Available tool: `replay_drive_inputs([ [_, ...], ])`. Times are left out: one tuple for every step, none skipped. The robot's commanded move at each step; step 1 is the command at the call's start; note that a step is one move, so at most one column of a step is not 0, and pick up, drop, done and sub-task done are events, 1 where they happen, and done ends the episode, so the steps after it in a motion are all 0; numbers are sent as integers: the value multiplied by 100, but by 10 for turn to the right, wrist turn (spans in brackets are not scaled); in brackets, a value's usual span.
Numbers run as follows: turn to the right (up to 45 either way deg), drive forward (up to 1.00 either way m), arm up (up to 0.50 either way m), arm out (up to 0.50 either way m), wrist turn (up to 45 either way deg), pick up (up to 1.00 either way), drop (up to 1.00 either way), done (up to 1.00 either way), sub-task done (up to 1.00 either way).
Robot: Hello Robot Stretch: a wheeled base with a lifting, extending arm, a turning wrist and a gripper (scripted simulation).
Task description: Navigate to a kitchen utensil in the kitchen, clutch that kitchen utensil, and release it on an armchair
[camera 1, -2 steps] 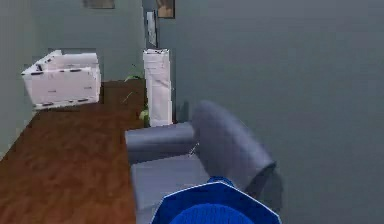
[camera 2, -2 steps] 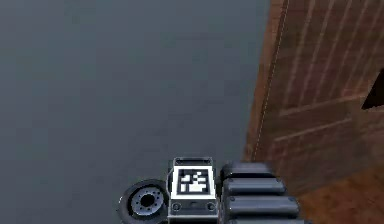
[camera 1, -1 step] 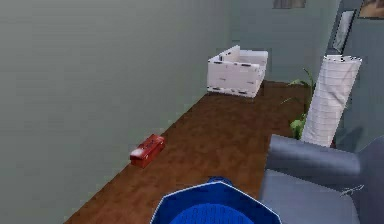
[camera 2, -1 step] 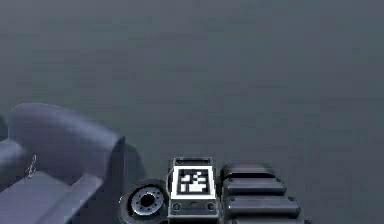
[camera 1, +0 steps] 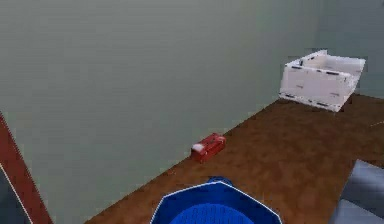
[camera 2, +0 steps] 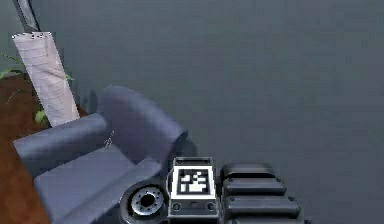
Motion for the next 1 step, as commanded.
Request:
replay_drive_inputs([
  [450, 0, 0, 0, 0, 0, 0, 0, 0],
])
